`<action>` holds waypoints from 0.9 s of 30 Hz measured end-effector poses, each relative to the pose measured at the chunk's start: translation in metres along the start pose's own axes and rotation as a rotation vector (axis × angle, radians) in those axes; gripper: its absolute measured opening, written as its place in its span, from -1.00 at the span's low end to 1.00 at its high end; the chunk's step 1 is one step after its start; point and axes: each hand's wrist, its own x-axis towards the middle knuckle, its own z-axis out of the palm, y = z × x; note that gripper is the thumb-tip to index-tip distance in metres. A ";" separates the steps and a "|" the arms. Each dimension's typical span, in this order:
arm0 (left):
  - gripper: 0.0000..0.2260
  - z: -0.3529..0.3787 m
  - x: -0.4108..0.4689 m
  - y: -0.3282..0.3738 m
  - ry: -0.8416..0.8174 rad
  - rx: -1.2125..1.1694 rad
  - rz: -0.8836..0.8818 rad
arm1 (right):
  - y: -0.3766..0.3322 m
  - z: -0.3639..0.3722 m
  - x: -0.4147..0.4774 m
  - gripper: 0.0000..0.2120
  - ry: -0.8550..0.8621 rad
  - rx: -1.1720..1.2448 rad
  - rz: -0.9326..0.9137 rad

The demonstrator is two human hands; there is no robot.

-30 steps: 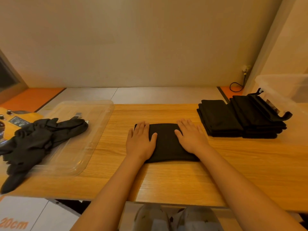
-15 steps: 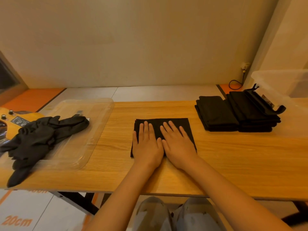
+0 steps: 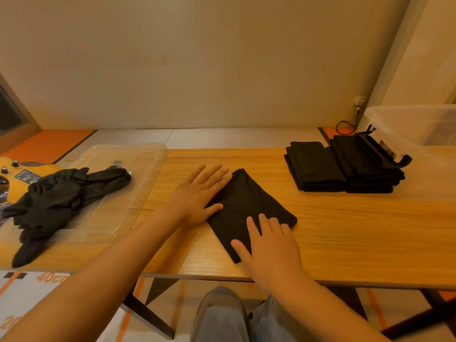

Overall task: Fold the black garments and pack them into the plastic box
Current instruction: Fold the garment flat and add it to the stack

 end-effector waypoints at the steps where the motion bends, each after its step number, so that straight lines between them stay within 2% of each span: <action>1: -0.36 -0.008 -0.003 0.002 0.071 0.011 -0.011 | 0.001 -0.005 0.000 -0.35 0.081 0.012 0.001; 4: -0.45 -0.025 -0.017 0.049 0.216 -0.203 -0.197 | 0.014 -0.013 0.024 -0.47 0.285 0.107 -0.073; 7: -0.46 -0.020 -0.030 0.100 0.129 -0.496 -0.445 | 0.026 -0.005 0.059 -0.52 0.159 0.123 -0.312; 10: -0.37 0.002 -0.035 0.113 -0.038 -0.521 -0.540 | 0.039 0.009 0.076 -0.49 0.047 0.063 -0.353; 15: -0.35 0.007 -0.038 0.096 -0.144 -0.471 -0.378 | 0.041 0.016 0.059 -0.43 0.026 0.061 -0.125; 17: -0.35 0.002 -0.045 0.085 -0.134 -0.451 -0.281 | 0.038 0.017 0.041 -0.40 0.046 0.073 -0.080; 20: -0.32 -0.004 -0.067 0.084 0.036 -0.459 -0.113 | 0.042 0.018 0.015 -0.26 0.153 0.036 -0.186; 24: -0.20 0.005 -0.098 0.103 0.055 -0.452 0.028 | 0.053 0.024 -0.008 -0.06 0.037 0.058 -0.336; 27: -0.22 0.021 -0.110 0.102 0.125 -0.383 0.055 | 0.060 0.033 -0.019 -0.03 0.112 -0.005 -0.412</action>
